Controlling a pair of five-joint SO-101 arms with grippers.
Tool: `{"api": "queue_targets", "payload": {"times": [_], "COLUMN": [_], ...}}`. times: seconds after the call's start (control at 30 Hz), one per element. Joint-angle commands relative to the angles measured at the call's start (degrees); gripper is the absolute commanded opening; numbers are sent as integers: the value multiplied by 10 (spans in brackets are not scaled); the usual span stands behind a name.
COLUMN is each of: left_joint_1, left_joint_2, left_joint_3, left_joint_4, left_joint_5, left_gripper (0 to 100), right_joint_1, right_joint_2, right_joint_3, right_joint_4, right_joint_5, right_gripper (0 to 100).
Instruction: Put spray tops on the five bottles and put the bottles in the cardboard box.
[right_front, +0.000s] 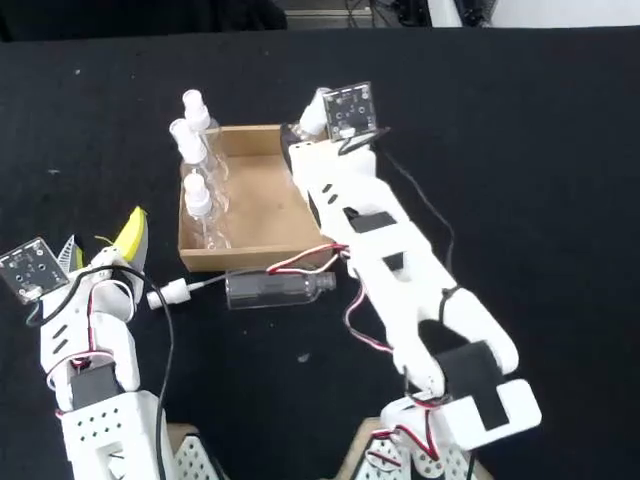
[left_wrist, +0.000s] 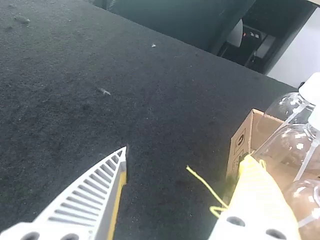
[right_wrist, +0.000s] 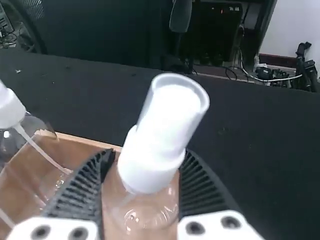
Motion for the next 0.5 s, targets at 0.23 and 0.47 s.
{"api": "queue_targets", "payload": {"times": [0.23, 0.47], "left_joint_1": [4, 4], "left_joint_2": [-9, -8], "left_joint_3": [14, 14], "left_joint_4": [3, 3], "left_joint_5": [-1, -1], "left_gripper": [241, 241], "right_joint_1": [-10, -11], "right_joint_2": [-4, -3], "right_joint_3": [-27, -26], "right_joint_4": [-20, -17], "right_joint_5": [6, 5], "right_gripper": [10, 10]}}
